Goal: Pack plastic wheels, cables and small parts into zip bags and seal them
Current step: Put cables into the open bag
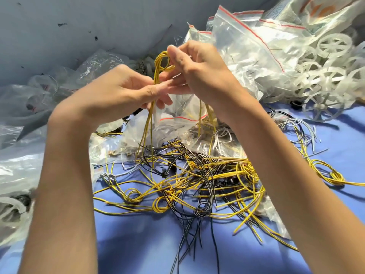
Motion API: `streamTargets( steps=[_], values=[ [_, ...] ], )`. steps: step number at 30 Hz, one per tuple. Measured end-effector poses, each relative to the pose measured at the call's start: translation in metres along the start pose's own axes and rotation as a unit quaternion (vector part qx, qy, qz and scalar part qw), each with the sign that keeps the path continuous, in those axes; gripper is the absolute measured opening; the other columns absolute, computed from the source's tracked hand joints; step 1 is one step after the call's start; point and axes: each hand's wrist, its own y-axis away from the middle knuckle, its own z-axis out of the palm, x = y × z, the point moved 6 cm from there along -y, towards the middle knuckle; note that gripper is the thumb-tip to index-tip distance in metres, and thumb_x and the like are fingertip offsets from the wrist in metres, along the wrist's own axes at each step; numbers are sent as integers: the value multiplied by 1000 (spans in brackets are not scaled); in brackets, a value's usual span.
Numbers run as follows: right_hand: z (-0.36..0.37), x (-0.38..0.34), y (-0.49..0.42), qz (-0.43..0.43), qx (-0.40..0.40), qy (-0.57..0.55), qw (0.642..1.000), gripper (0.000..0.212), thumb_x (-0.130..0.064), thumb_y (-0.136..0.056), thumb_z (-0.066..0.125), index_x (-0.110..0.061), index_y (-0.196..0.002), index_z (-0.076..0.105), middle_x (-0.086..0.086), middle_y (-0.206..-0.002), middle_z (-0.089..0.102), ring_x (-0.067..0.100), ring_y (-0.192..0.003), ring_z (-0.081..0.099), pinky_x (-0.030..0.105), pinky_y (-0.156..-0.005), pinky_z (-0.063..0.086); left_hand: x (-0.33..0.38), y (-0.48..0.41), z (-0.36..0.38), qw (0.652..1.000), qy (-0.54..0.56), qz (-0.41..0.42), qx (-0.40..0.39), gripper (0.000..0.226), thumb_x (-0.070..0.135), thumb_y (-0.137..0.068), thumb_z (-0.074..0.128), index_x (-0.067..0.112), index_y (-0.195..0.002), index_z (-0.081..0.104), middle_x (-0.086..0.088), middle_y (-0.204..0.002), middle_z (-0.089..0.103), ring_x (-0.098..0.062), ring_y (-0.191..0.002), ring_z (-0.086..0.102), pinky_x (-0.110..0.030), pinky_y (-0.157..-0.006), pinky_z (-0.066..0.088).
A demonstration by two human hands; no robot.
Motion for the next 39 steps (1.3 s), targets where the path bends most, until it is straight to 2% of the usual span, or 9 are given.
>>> streamTargets(
  steps=[4,8,11,14,18,24,30,34,39],
  values=[
    [4,0,3,3,-34,2,999,22,-20,-101,42,-12,-82,47,7,-74,63,14,-64,63,26,-69,58,0,-3,-1,1000,-22,10,18,38,51,-84,54,20,-87,76,-4,-82,73,-22,-76,63,-26,-76,51],
    [9,-4,4,-38,-86,68,993,26,-16,-98,49,7,-88,57,18,-82,56,24,-78,52,58,-95,44,-3,-3,-10,996,-30,9,84,28,40,-92,54,22,-87,74,-2,-84,72,1,-67,57,-8,-64,42],
    [10,-4,6,-44,-96,95,990,32,-20,-97,52,10,-92,63,18,-85,61,19,-80,50,52,-97,45,-4,-3,-14,993,-56,16,107,20,38,-92,52,29,-87,70,-5,-93,69,3,-73,53,-15,-69,39],
    [6,-6,7,-38,-89,100,990,30,-24,-99,48,-2,-90,67,14,-83,60,12,-77,52,29,-76,51,-3,-3,-13,995,-26,11,95,26,46,-92,49,32,-86,70,-7,-98,66,-2,-77,54,-26,-76,41],
    [5,-5,8,-1,-83,-8,996,25,-19,-102,41,-12,-80,52,4,-74,64,9,-67,62,20,-68,53,-5,-5,-6,999,-9,-7,49,41,58,-88,45,29,-87,74,-7,-103,66,-18,-89,60,-28,-77,47],
    [5,-11,6,6,-66,-162,985,22,-10,-98,43,-11,-76,47,14,-81,70,21,-68,69,31,-63,59,3,-3,5,1000,10,-20,5,38,48,-81,43,26,-87,73,-10,-100,70,12,-73,58,-7,-66,48],
    [-3,-15,5,-7,-42,-206,978,24,-17,-100,39,-13,-78,44,3,-64,65,19,-59,66,29,-57,53,-1,-3,10,998,-19,-57,-31,57,71,-83,39,27,-89,75,-7,-87,71,-8,-76,61,-24,-80,52],
    [-11,-18,4,-4,0,-219,976,14,-25,-102,38,-15,-93,40,2,-77,47,13,-51,52,32,-55,52,-4,-4,5,997,-27,-75,-4,69,74,-77,29,24,-85,76,5,-66,66,-9,-72,60,-36,-89,51],
    [-21,-27,6,-55,57,-163,983,10,-29,-103,37,-21,-106,33,7,-96,42,10,-48,50,26,-49,49,-1,-4,1,998,-31,-51,10,64,71,-82,37,20,-87,76,2,-77,69,-14,-73,60,-31,-83,52]
  ],
)
